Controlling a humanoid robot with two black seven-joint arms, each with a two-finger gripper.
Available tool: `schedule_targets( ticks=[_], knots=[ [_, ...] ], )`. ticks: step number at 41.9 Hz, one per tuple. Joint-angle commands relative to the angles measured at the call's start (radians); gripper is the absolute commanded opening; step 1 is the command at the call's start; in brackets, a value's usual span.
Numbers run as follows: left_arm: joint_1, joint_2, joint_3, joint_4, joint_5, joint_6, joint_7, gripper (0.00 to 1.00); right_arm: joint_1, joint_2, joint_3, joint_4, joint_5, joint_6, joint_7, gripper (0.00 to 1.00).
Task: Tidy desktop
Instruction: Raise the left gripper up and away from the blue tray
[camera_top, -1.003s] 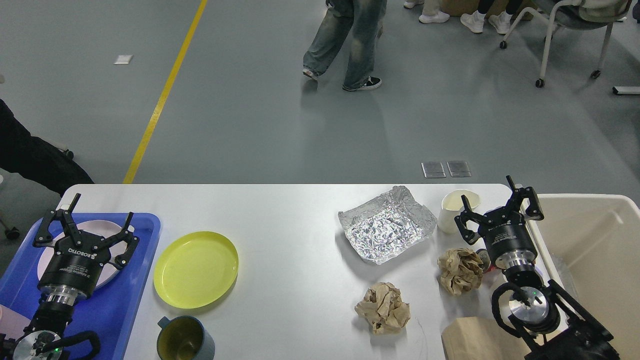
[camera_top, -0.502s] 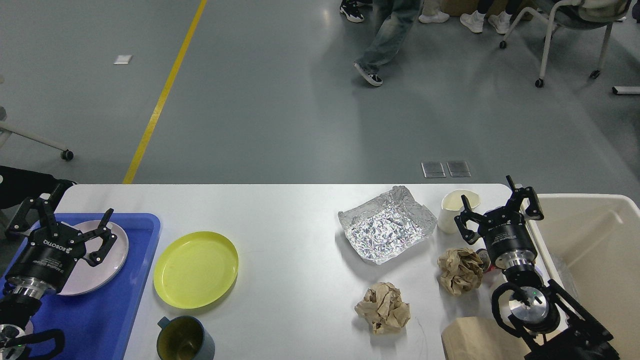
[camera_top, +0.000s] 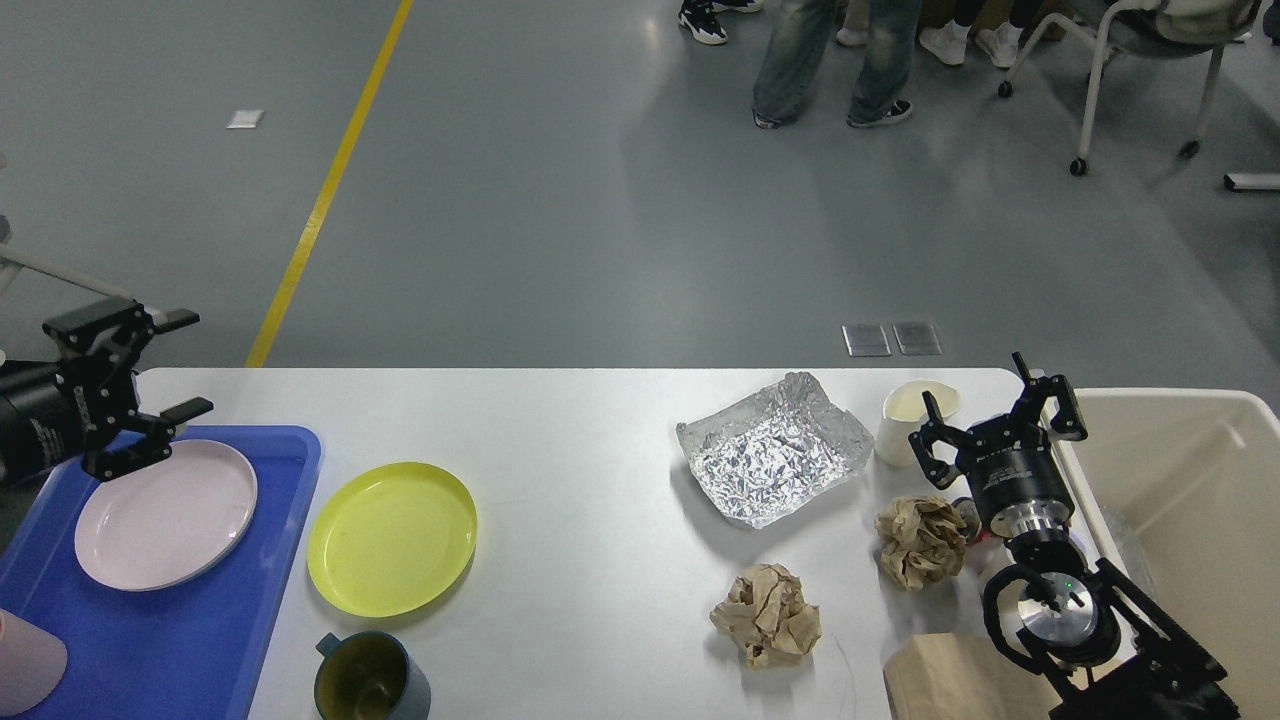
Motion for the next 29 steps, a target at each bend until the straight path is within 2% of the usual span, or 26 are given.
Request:
schedule_targets(
  ticks=[1, 3, 5, 6, 12, 18, 20, 21, 23, 29],
  knots=[
    [-0.259, 0.053, 0.308, 0.003, 0.0, -0.034, 0.001, 0.97, 0.0, 0.0, 0.0, 0.0, 0.0, 0.0, 0.0, 1.0],
    [-0.352, 0.05, 0.409, 0.004, 0.0, -0.031, 0.001, 0.97, 0.0, 0.0, 0.0, 0.002, 0.0, 0.0, 0.0, 1.0],
    [-0.537, 0.039, 0.613, 0.004, 0.0, -0.03, 0.003, 0.97, 0.0, 0.0, 0.0, 0.002, 0.0, 0.0, 0.0, 1.0],
    [-0.585, 0.035, 0.659, 0.004, 0.0, -0.03, 0.001, 0.97, 0.0, 0.0, 0.0, 0.002, 0.002, 0.0, 0.0, 1.0],
    [-0.836, -0.065, 0.932, 0.004, -0.001, -0.024, 0.001, 0.97, 0.0, 0.0, 0.0, 0.002, 0.0, 0.0, 0.0, 1.0],
    [-0.984, -0.197, 1.173, -0.008, 0.008, -0.042, 0.019, 0.97, 0.0, 0.0, 0.0, 0.002, 0.0, 0.0, 0.0, 1.0],
    [-1.135, -0.259, 1.345, -0.023, 0.008, -0.045, 0.016, 0.97, 0.0, 0.0, 0.0, 0.002, 0.0, 0.0, 0.0, 1.0],
    [-1.244, -0.319, 1.453, -0.046, 0.008, -0.047, 0.015, 0.97, 0.0, 0.0, 0.0, 0.002, 0.0, 0.0, 0.0, 1.0],
    [-1.335, -0.388, 1.546, -0.089, 0.003, -0.051, 0.009, 0.97, 0.0, 0.0, 0.0, 0.002, 0.0, 0.0, 0.0, 1.0],
    [-1.521, -0.513, 1.689, -0.247, -0.006, -0.059, 0.007, 0.97, 0.0, 0.0, 0.0, 0.002, 0.0, 0.0, 0.0, 1.0]
  ],
)
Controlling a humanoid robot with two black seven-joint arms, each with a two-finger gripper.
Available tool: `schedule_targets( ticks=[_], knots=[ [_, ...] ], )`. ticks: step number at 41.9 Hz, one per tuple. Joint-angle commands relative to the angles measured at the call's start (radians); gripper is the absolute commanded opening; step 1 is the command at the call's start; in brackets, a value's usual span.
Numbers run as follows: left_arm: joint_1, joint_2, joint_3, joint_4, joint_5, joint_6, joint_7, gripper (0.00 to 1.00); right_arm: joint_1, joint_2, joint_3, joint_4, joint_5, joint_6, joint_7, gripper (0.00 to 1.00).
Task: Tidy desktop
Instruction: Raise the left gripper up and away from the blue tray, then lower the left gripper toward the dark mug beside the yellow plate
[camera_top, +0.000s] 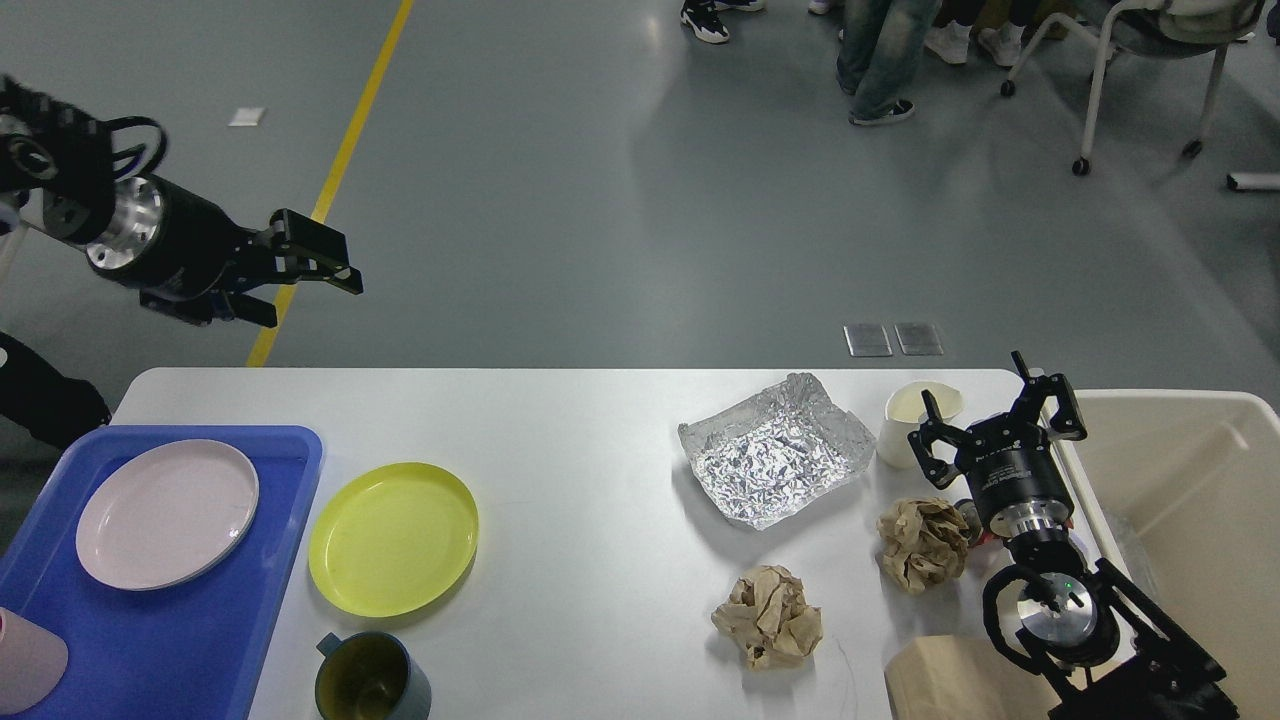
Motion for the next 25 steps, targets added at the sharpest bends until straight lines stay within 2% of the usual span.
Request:
schedule_targets(
  ticks=[1, 4, 7, 14, 19, 25],
  knots=[
    [-0.202, -0.152, 0.133, -0.166, -0.008, -0.004, 0.001, 0.97, 0.0, 0.0, 0.0, 0.0, 0.0, 0.0, 0.0, 1.0],
    [-0.269, -0.218, 0.155, -0.228, -0.014, -0.016, 0.002, 0.96, 0.0, 0.0, 0.0, 0.0, 0.0, 0.0, 0.0, 1.0],
    [-0.341, -0.284, 0.199, -0.26, -0.067, -0.067, 0.001, 0.97, 0.0, 0.0, 0.0, -0.002, 0.0, 0.0, 0.0, 1.0],
    [-0.468, -0.413, 0.346, -0.315, -0.303, -0.162, -0.047, 0.97, 0.0, 0.0, 0.0, -0.002, 0.0, 0.0, 0.0, 1.0],
    [-0.603, -0.459, 0.394, -0.472, -0.423, -0.162, -0.053, 0.97, 0.0, 0.0, 0.0, -0.002, 0.0, 0.0, 0.0, 1.0],
    [-0.721, -0.493, 0.403, -0.575, -0.492, -0.162, -0.05, 0.97, 0.0, 0.0, 0.0, -0.002, 0.0, 0.0, 0.0, 1.0]
  ],
)
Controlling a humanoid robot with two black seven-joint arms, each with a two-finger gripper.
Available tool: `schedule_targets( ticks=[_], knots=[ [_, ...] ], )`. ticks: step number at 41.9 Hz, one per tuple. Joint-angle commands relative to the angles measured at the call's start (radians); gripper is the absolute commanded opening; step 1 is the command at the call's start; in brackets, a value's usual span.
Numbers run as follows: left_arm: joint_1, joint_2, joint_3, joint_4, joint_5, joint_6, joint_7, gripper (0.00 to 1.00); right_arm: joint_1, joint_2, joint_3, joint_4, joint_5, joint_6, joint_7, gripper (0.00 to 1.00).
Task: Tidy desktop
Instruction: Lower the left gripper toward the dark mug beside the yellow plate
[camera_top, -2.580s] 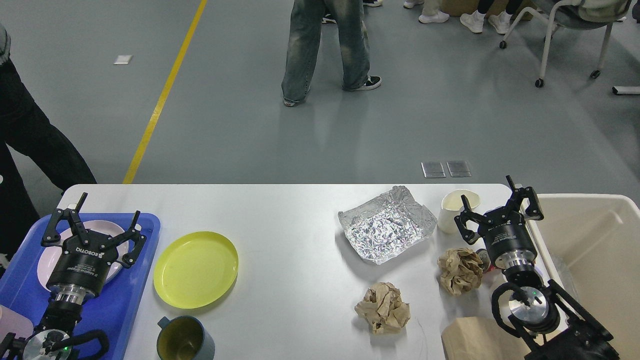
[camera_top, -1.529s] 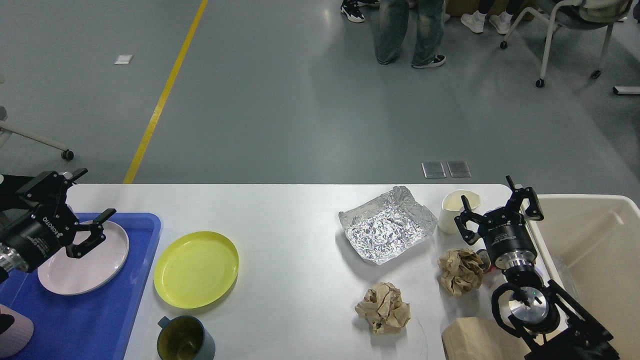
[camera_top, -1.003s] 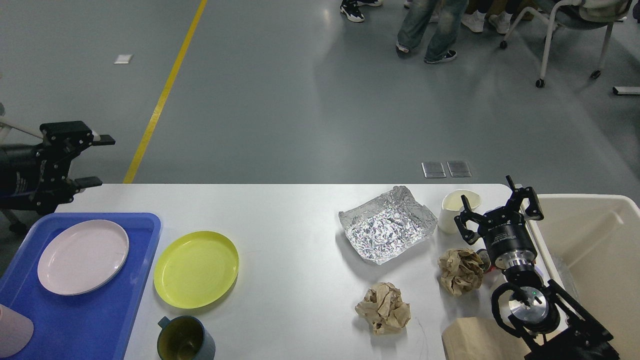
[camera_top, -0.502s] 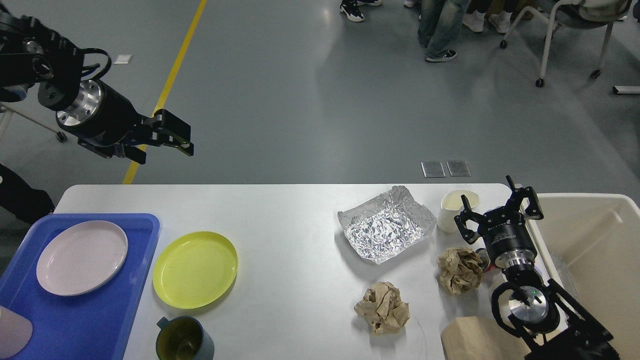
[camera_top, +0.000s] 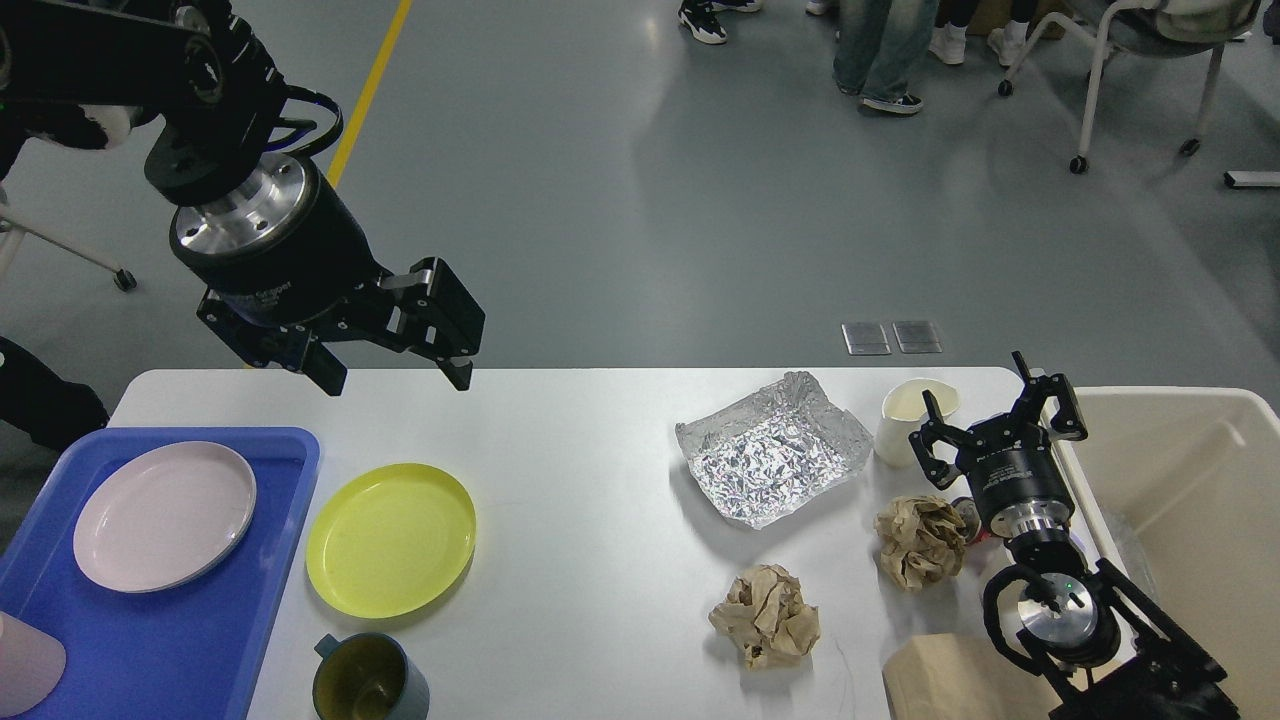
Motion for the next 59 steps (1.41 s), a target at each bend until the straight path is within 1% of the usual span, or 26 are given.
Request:
schedule_targets(
  ticks=[1, 7, 10, 13, 22, 24, 31, 38, 43, 44, 45, 46, 47, 51, 55, 59],
  knots=[
    [-0.092, -0.028, 0.016, -0.078, -0.057, 0.001, 0.002, 0.97, 0.0, 0.0, 0.0, 0.0, 0.0, 0.0, 0.0, 1.0],
    [-0.128, -0.042, 0.055, -0.111, -0.057, 0.025, 0.008, 0.97, 0.0, 0.0, 0.0, 0.0, 0.001, 0.0, 0.0, 1.0],
    [-0.126, -0.043, 0.062, -0.114, -0.052, 0.029, -0.001, 0.97, 0.0, 0.0, 0.0, 0.0, 0.0, 0.0, 0.0, 1.0],
    [-0.119, -0.043, 0.068, -0.114, -0.052, 0.032, 0.005, 0.97, 0.0, -0.001, 0.0, 0.0, 0.0, 0.0, 0.0, 1.0],
    [-0.096, -0.045, 0.067, -0.106, -0.052, 0.035, -0.003, 0.97, 0.0, -0.001, 0.0, 0.0, 0.0, 0.0, 0.0, 1.0],
    [-0.079, -0.048, 0.064, -0.105, -0.052, 0.038, 0.0, 0.97, 0.0, -0.001, 0.0, 0.002, 0.001, 0.0, 0.0, 1.0],
    [0.05, -0.048, 0.049, -0.088, -0.052, 0.059, 0.006, 0.96, 0.0, -0.001, 0.0, 0.002, 0.0, 0.0, 0.0, 1.0],
    [0.202, -0.035, 0.047, -0.083, -0.055, 0.154, 0.005, 0.93, 0.0, -0.001, 0.0, 0.002, 0.0, 0.0, 0.0, 1.0],
    [0.324, -0.02, 0.006, -0.083, -0.054, 0.228, 0.009, 0.93, 0.0, 0.0, 0.0, 0.002, 0.0, 0.0, 0.0, 1.0],
    [0.385, -0.008, -0.005, -0.082, -0.052, 0.26, 0.015, 0.93, -0.002, 0.0, 0.0, 0.002, 0.0, 0.0, 0.0, 1.0],
    [0.415, -0.003, -0.01, -0.08, -0.051, 0.282, 0.017, 0.93, 0.0, -0.001, 0.0, 0.002, 0.001, 0.0, 0.0, 1.0],
    [0.467, 0.004, -0.022, -0.08, -0.048, 0.332, 0.02, 0.93, 0.0, 0.0, 0.0, 0.002, 0.0, 0.0, 0.0, 1.0],
    [0.49, 0.006, -0.028, -0.08, -0.04, 0.358, 0.023, 0.93, 0.0, 0.0, 0.0, 0.002, 0.0, 0.0, 0.0, 1.0],
    [0.567, 0.021, -0.036, -0.082, 0.012, 0.435, 0.043, 0.92, 0.0, 0.0, 0.0, 0.002, 0.0, 0.0, 0.0, 1.0],
    [0.627, 0.049, -0.03, -0.08, 0.058, 0.499, 0.043, 0.9, 0.0, -0.001, 0.0, 0.002, 0.0, 0.0, 0.0, 1.0],
    [0.654, 0.08, -0.024, -0.085, 0.058, 0.506, 0.039, 0.9, 0.0, -0.001, 0.0, 0.002, 0.0, 0.0, 0.0, 1.0]
  ],
)
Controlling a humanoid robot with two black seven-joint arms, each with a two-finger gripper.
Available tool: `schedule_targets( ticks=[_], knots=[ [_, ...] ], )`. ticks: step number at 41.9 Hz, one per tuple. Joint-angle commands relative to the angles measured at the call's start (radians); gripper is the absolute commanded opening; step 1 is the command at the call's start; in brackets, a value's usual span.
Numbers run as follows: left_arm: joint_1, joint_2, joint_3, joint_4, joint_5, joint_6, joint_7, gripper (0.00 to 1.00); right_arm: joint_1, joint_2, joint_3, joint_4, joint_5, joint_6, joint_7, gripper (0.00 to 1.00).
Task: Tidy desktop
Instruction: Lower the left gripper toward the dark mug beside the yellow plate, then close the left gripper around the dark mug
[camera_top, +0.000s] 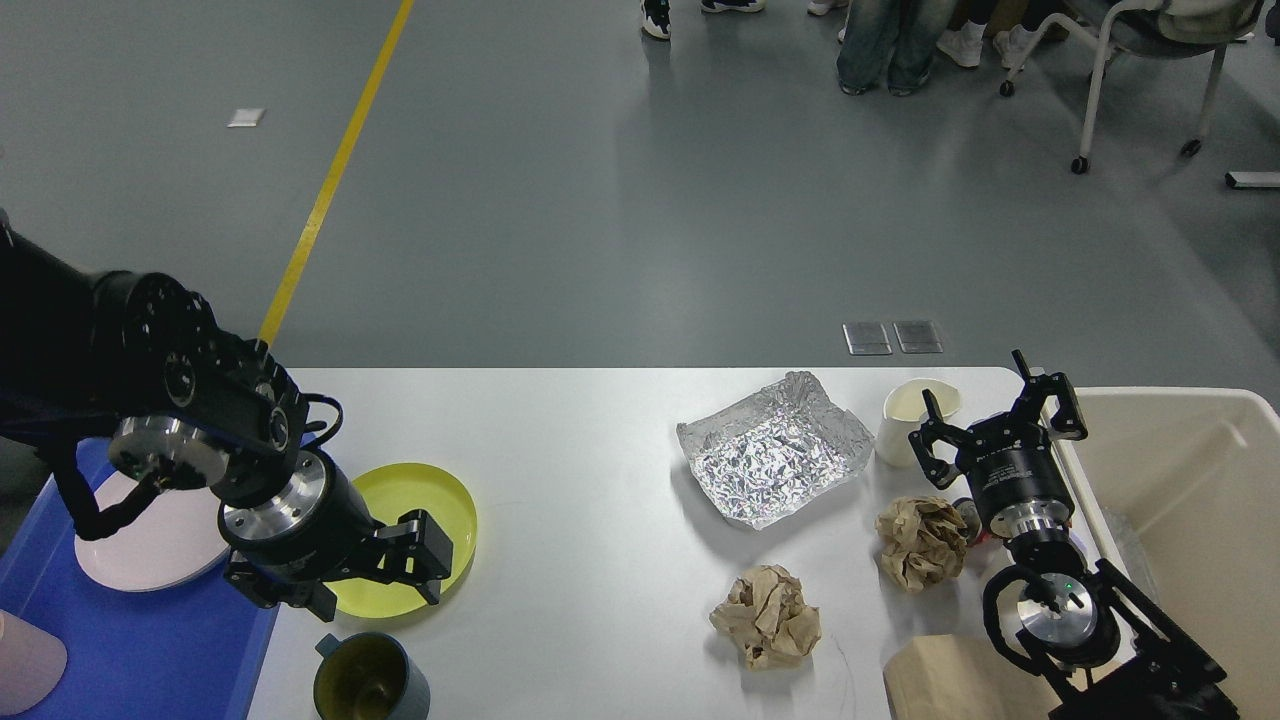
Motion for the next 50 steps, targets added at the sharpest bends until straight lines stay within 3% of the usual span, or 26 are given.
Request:
schedule_targets(
  ticks=[1, 7, 13, 24, 42, 50],
  knots=[
    [0.048, 0.049, 0.007, -0.006, 0.012, 0.02, -0.004, 0.89, 0.0, 0.0, 0.0, 0.0, 0.0, 0.0, 0.0, 1.0],
    [0.08, 0.106, 0.036, -0.008, -0.007, -0.008, -0.009, 0.8, 0.0, 0.0, 0.0, 0.0, 0.0, 0.0, 0.0, 1.0],
    [0.157, 0.126, 0.064, -0.006, -0.052, 0.012, -0.007, 0.8, 0.0, -0.001, 0.0, 0.0, 0.001, 0.0, 0.0, 1.0],
    [0.287, 0.129, 0.058, 0.026, -0.052, 0.175, 0.002, 0.86, 0.0, 0.0, 0.0, 0.0, 0.0, 0.0, 0.0, 1.0],
    [0.465, 0.129, -0.023, 0.166, -0.046, 0.182, 0.004, 0.87, 0.0, 0.0, 0.0, 0.0, 0.0, 0.0, 0.0, 1.0],
    [0.485, 0.121, -0.031, 0.207, -0.047, 0.187, 0.004, 0.83, 0.0, 0.0, 0.0, 0.0, 0.0, 0.0, 0.0, 1.0]
  ],
)
